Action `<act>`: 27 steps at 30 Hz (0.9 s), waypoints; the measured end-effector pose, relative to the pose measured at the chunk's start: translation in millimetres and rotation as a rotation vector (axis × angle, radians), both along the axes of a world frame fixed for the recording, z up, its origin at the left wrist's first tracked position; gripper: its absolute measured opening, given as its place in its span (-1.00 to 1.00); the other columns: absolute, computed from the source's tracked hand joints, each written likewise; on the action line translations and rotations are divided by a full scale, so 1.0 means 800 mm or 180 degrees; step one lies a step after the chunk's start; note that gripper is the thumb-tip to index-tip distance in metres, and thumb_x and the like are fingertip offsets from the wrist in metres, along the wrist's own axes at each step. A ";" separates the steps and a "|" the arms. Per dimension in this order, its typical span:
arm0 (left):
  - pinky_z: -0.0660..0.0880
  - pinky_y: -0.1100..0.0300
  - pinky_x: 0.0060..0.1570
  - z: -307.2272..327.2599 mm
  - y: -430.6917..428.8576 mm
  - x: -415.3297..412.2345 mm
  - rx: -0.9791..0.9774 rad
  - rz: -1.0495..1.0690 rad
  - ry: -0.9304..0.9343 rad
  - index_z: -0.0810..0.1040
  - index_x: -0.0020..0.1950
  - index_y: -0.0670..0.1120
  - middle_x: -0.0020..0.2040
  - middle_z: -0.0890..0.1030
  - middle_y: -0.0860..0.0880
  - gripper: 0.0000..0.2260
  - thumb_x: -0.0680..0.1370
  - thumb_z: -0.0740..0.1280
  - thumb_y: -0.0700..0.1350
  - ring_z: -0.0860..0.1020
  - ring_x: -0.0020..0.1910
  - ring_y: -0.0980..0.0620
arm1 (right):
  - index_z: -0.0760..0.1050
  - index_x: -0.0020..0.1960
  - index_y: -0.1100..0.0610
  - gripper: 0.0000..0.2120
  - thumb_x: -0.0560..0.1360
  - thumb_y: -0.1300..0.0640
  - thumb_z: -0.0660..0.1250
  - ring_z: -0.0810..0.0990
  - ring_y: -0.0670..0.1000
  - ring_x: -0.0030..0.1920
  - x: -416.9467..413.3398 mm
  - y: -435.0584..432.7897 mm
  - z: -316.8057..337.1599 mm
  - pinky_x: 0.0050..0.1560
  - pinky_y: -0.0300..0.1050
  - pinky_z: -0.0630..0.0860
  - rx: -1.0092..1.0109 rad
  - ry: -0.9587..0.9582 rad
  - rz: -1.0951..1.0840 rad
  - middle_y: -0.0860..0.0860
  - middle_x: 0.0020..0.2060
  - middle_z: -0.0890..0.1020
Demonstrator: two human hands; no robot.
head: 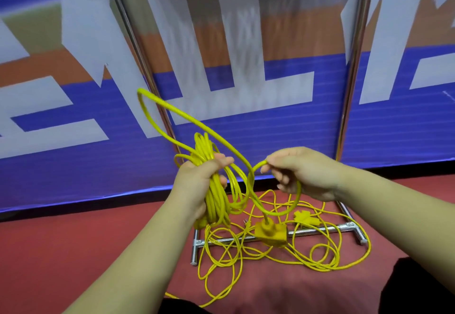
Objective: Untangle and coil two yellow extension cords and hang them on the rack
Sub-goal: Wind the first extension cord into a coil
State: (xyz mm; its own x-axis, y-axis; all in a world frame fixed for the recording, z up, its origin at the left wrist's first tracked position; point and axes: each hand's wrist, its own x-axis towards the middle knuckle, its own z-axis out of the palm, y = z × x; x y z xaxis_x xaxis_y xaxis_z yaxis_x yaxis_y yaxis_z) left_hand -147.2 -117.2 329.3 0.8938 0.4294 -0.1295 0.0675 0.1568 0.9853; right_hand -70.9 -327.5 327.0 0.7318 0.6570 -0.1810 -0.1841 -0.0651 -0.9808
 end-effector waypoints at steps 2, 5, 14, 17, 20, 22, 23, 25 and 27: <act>0.43 0.16 -0.39 -0.005 -0.010 -0.002 0.0071 -0.0085 0.0159 0.67 -0.05 -0.17 -0.43 0.55 -0.05 -0.85 0.42 0.53 -0.23 0.47 -0.50 -0.02 | 0.64 -0.08 0.19 -0.73 0.64 0.08 0.24 0.37 -0.10 -0.40 -0.002 -0.003 0.013 -0.19 -0.15 0.55 0.0237 0.0139 -0.0169 -0.01 -0.40 0.44; 0.43 0.12 -0.32 -0.010 -0.022 -0.003 0.0057 -0.0304 0.0256 0.70 -0.10 -0.13 -0.41 0.56 -0.09 -0.88 0.39 0.55 -0.22 0.48 -0.51 -0.02 | 0.62 -0.10 0.18 -0.72 0.65 0.08 0.23 0.37 -0.10 -0.41 -0.006 -0.006 0.025 -0.16 -0.14 0.59 0.0421 0.0147 -0.0358 -0.02 -0.42 0.44; 0.45 0.16 -0.38 -0.009 -0.057 -0.003 0.0295 -0.0686 0.0130 0.65 0.01 -0.30 -0.43 0.54 -0.18 -0.64 0.31 0.52 -0.11 0.47 -0.52 -0.05 | 0.61 -0.08 0.23 -0.72 0.65 0.08 0.24 0.34 -0.11 -0.45 -0.011 -0.012 0.035 -0.27 -0.20 0.48 0.0722 0.0379 -0.0524 0.00 -0.42 0.41; 0.45 0.13 -0.34 -0.006 -0.066 0.001 0.0432 -0.0651 0.0118 0.69 -0.14 -0.25 -0.45 0.52 -0.19 -0.74 0.30 0.47 -0.09 0.46 -0.50 -0.09 | 0.64 -0.05 0.24 -0.65 0.64 0.00 0.23 0.36 -0.10 -0.44 -0.011 -0.020 0.038 -0.30 -0.21 0.46 0.0787 0.0450 -0.0516 0.01 -0.40 0.45; 0.46 0.03 -0.26 -0.002 -0.069 0.005 0.0369 -0.0612 0.0056 0.71 -0.20 -0.20 -0.45 0.51 -0.21 -0.81 0.32 0.43 -0.10 0.46 -0.48 -0.11 | 0.70 -0.15 0.19 -0.44 0.62 -0.19 0.12 0.49 -0.06 -0.37 -0.005 -0.035 0.037 -0.30 -0.20 0.49 0.1012 0.0765 -0.0263 0.04 -0.33 0.60; 0.47 0.00 -0.25 0.003 -0.068 0.006 0.0224 -0.0617 -0.0004 0.70 -0.22 -0.19 -0.45 0.49 -0.22 -0.84 0.33 0.41 -0.12 0.45 -0.49 -0.12 | 0.69 -0.20 0.17 -0.44 0.63 -0.17 0.11 0.54 -0.03 -0.34 0.000 -0.040 0.031 -0.25 -0.16 0.49 0.0995 0.0877 -0.0312 0.08 -0.28 0.65; 0.48 0.03 -0.26 0.007 -0.067 0.007 0.0150 -0.0609 -0.0030 0.70 -0.23 -0.19 -0.45 0.49 -0.21 -0.85 0.33 0.40 -0.13 0.45 -0.49 -0.11 | 0.68 -0.18 0.16 -0.53 0.63 -0.10 0.16 0.55 -0.03 -0.34 0.003 -0.040 0.022 -0.21 -0.13 0.48 0.0783 0.0750 -0.0371 0.09 -0.26 0.66; 0.48 0.10 -0.31 0.013 -0.066 0.008 -0.0002 -0.0578 -0.0086 0.69 -0.23 -0.21 -0.46 0.47 -0.20 -0.87 0.37 0.40 -0.16 0.44 -0.50 -0.10 | 0.67 -0.12 0.13 -0.78 0.58 0.08 0.30 0.57 -0.02 -0.29 0.003 -0.040 0.000 -0.10 -0.06 0.48 -0.0017 -0.0021 -0.0374 0.09 -0.22 0.68; 0.47 0.15 -0.38 0.017 -0.065 0.008 -0.0136 -0.0525 -0.0137 0.68 -0.22 -0.23 -0.47 0.46 -0.18 -0.87 0.47 0.37 -0.23 0.44 -0.51 -0.07 | 0.65 -0.10 0.05 -0.90 0.53 0.19 0.39 0.58 -0.04 -0.21 0.001 -0.038 -0.015 -0.07 -0.09 0.47 -0.0463 -0.0696 -0.0049 0.08 -0.18 0.68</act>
State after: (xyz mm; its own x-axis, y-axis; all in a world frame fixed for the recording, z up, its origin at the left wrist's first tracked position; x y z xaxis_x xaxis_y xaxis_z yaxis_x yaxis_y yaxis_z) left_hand -140.6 -169.5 343.1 0.9568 0.2713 -0.1047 0.0537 0.1889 0.9805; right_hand -70.3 -358.1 315.2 0.7736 0.6242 -0.1091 0.0293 -0.2072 -0.9779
